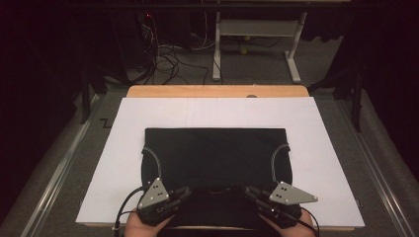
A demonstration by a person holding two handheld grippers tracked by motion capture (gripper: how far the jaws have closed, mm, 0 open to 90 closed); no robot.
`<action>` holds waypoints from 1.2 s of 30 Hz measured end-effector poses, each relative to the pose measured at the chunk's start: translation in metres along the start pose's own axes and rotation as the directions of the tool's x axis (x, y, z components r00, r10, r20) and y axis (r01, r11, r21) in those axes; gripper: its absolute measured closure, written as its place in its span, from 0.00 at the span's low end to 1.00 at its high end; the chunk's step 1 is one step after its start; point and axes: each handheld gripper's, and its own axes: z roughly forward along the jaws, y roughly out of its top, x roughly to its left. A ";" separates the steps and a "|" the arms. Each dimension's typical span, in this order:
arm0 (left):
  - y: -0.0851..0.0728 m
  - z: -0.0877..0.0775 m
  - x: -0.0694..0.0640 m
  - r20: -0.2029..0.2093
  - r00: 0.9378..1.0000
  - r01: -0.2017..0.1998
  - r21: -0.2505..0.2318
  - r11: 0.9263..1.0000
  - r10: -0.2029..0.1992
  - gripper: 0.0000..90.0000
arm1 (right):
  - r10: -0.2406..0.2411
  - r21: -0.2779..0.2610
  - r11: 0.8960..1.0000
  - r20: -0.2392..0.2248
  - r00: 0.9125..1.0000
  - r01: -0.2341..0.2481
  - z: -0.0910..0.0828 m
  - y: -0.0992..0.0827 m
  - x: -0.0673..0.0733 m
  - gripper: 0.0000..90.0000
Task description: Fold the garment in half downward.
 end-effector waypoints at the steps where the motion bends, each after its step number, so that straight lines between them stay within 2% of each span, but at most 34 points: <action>1: -0.001 0.000 -0.001 0.001 1.000 -0.001 0.004 1.000 0.001 0.82 | -0.002 0.002 1.000 -0.001 1.000 0.002 0.000 -0.001 0.001 0.90; 11: -0.012 -0.004 -0.007 0.017 1.000 0.017 0.026 1.000 -0.017 0.81 | -0.014 0.022 1.000 -0.011 1.000 0.015 -0.003 -0.008 0.010 0.89; 13: -0.012 -0.007 -0.011 0.038 0.999 0.026 0.005 1.000 -0.026 0.74 | -0.001 0.017 1.000 -0.021 1.000 0.001 -0.005 -0.009 0.010 0.82; 15: -0.011 -0.009 -0.014 0.046 0.999 0.018 -0.013 1.000 -0.018 0.69 | 0.018 0.000 1.000 -0.033 0.999 -0.018 -0.008 -0.009 0.009 0.75; 18: -0.011 -0.010 -0.014 0.028 1.000 0.011 -0.016 1.000 -0.011 0.64 | 0.037 -0.013 0.999 -0.026 0.999 -0.037 -0.011 -0.010 0.006 0.66; 26: -0.018 -0.008 0.011 -0.023 0.997 0.079 -0.008 0.997 -0.079 0.49 | 0.066 -0.015 0.998 0.008 0.998 -0.066 -0.008 -0.014 -0.001 0.55; 29: -0.021 -0.009 0.022 -0.049 0.993 0.109 -0.014 0.994 -0.110 0.41 | 0.073 -0.014 0.997 0.023 0.997 -0.073 -0.006 -0.016 -0.004 0.50; 33: -0.024 -0.012 0.034 -0.098 0.986 0.133 -0.030 0.991 -0.135 0.36 | 0.093 -0.018 0.996 0.036 0.995 -0.093 -0.004 -0.020 -0.009 0.41; 36: -0.025 -0.017 0.043 -0.113 0.982 0.147 -0.047 0.988 -0.152 0.35 | 0.104 -0.015 0.994 0.048 0.993 -0.104 -0.002 -0.022 -0.014 0.37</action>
